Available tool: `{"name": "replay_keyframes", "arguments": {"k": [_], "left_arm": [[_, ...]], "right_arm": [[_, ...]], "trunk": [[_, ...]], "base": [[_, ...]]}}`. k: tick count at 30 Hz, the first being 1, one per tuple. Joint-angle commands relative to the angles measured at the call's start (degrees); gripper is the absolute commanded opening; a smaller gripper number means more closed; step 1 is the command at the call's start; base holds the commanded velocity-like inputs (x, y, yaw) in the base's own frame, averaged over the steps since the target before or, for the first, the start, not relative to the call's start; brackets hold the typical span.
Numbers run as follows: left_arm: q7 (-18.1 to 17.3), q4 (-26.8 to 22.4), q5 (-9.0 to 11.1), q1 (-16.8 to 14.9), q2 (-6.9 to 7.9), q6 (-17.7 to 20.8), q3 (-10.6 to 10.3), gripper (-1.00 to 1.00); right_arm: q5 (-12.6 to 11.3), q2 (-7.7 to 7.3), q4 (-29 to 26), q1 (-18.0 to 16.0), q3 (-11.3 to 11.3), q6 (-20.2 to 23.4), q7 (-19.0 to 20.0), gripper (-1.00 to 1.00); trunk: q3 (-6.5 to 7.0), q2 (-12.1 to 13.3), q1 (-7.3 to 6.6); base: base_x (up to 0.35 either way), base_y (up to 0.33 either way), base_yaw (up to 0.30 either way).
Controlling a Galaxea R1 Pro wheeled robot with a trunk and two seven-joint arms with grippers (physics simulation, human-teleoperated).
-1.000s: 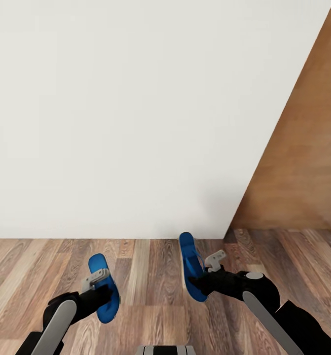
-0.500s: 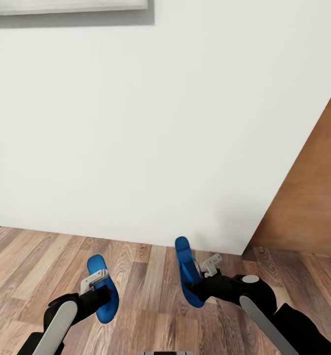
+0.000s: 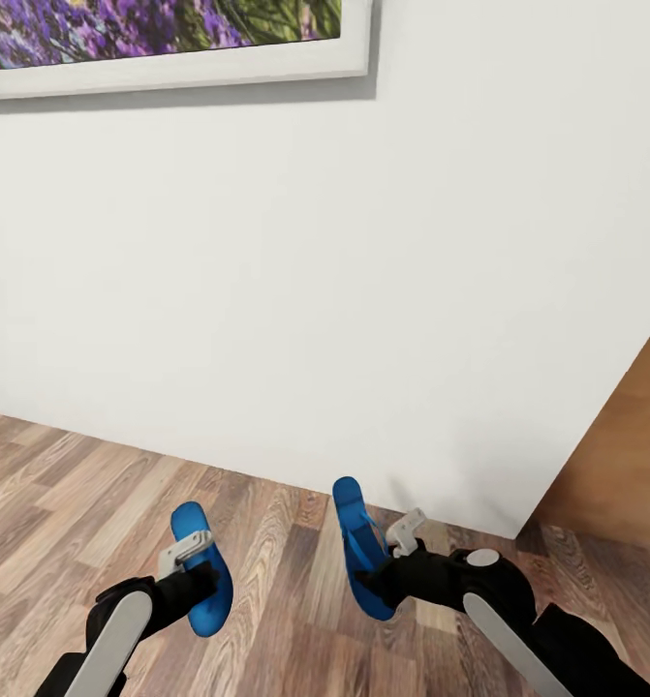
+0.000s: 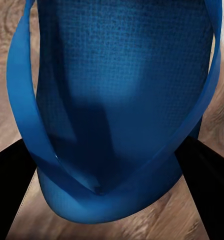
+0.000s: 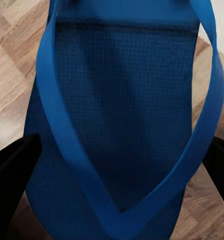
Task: In the bedroom, move the book from the bed onto either nightstand, and place the two sandals side by side next to the bed.
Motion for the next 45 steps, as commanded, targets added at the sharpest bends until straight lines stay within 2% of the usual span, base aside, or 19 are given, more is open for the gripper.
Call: {"name": "replay_keyframes", "arguments": {"k": [1,4,10,24,29,30,33,38,41,45], "left_arm": [[0.6,0.0,0.5,-0.1,0.04,0.0,-0.1,-1.00],[0.6,0.0,0.5,-0.1,0.03,0.0,-0.1,-1.00],[0.6,0.2,0.5,-0.1,0.03,0.0,-0.1,-1.00],[0.8,0.9,0.4,0.0,0.17,0.0,-0.2,-1.00],[1.1,1.4,-1.7,0.1,0.11,0.0,-0.3,-1.00],[0.9,2.5,-2.7,0.2,-0.10,-0.4,-0.3,-1.00],[0.7,3.9,-3.3,0.2,-0.30,-1.4,-0.5,-1.00],[0.6,5.4,-3.7,0.2,-0.40,-3.1,-2.5,-1.00],[0.5,6.3,-3.9,0.2,-0.41,-3.8,-3.8,-1.00],[0.5,8.2,-3.9,0.2,-0.45,-4.1,-4.4,-1.00]], "right_arm": [[0.4,-0.06,-0.1,-0.1,1.0,0.2,0.2,-1.00],[0.5,-0.03,-0.1,-0.1,2.2,0.2,0.2,-1.00],[0.6,-0.07,-0.1,-0.1,2.8,0.2,0.2,-1.00],[0.6,-0.09,-0.1,-0.1,2.8,0.2,0.2,-1.00],[0.6,-0.10,-0.1,-0.1,2.8,0.2,0.2,-1.00],[0.6,-0.09,-0.1,-0.1,2.7,0.3,0.2,-1.00],[0.6,-0.07,-0.1,-0.1,2.7,0.3,0.2,-1.00],[0.7,-0.06,-0.1,-0.1,2.7,0.2,0.0,-1.00],[0.6,0.37,0.0,-0.1,2.7,0.2,-0.4,-1.00],[0.6,2.42,1.8,-0.1,2.6,0.2,-3.4,-1.00]], "trunk": [[0.18,0.0,-0.04],[0.84,0.0,-0.11],[2.17,0.1,-0.27],[5.27,0.3,-0.63],[6.35,0.4,-0.76],[6.55,0.4,-0.78],[7.14,0.4,-0.86],[8.17,0.5,-0.99],[8.83,0.5,-1.07],[9.80,0.6,-1.17]], "base": [[0.000,0.000,0.279],[0.000,0.000,0.280],[0.000,0.000,0.280],[0.000,0.000,0.280],[0.000,0.000,0.281],[0.000,0.000,0.283],[0.000,0.000,0.273],[0.000,0.000,0.149],[0.000,0.000,0.049],[0.000,0.000,0.146]]}}
